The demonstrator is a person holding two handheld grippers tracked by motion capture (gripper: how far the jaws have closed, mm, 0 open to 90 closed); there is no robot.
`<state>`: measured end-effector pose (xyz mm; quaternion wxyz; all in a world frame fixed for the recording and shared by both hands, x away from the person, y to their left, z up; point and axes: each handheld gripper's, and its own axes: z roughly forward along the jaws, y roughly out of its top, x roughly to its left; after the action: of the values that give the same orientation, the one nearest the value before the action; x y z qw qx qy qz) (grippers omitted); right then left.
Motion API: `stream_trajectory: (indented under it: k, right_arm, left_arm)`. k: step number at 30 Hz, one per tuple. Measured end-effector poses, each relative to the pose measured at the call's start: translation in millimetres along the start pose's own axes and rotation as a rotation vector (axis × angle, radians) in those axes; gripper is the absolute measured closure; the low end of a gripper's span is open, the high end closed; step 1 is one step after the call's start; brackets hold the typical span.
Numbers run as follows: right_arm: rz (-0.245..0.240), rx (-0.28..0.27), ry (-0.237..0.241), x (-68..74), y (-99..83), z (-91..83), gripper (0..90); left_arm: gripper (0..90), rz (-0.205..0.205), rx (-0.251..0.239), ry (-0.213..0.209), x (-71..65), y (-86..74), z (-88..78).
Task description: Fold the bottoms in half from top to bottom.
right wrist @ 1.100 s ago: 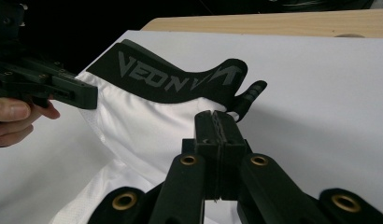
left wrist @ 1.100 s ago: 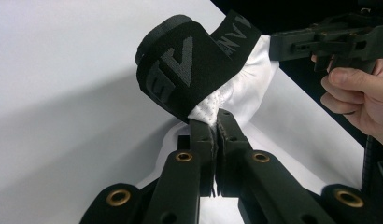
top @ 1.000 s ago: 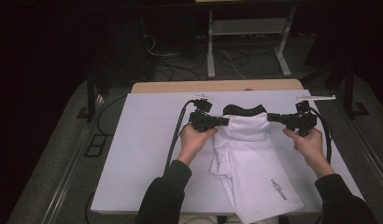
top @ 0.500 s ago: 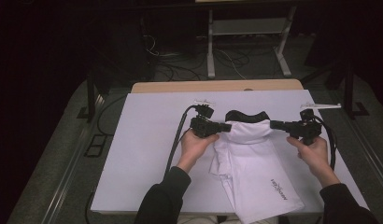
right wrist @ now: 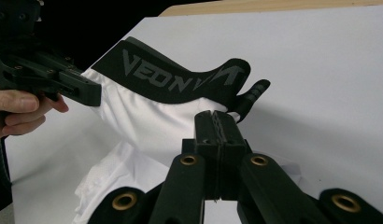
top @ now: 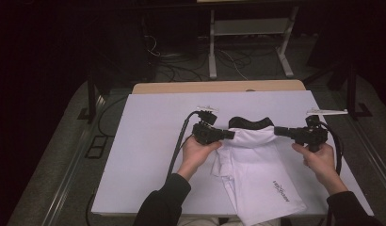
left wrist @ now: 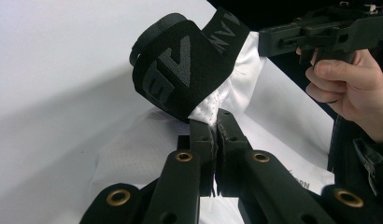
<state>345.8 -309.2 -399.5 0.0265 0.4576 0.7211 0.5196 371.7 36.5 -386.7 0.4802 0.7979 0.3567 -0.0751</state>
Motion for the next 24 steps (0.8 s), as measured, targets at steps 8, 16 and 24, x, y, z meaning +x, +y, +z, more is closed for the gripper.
stream_trajectory:
  k: [8, 16, 24]
  right_arm:
    - [0.006, 0.011, 0.011, 0.3, -6.1, -3.3, 88.3]
    - [0.010, 0.026, 0.026, 2.2, -12.2, -7.6, 88.3]
    - [0.013, 0.052, 0.041, 5.1, -19.1, -13.0, 88.3]
  left_arm:
    - [86.0, -0.001, 0.004, -0.018, -5.2, -6.0, 1.7]
    - [86.0, 0.001, 0.007, -0.044, -11.5, -14.0, -0.6]
    - [86.0, -0.017, 0.007, -0.083, -15.0, -29.1, 1.3]
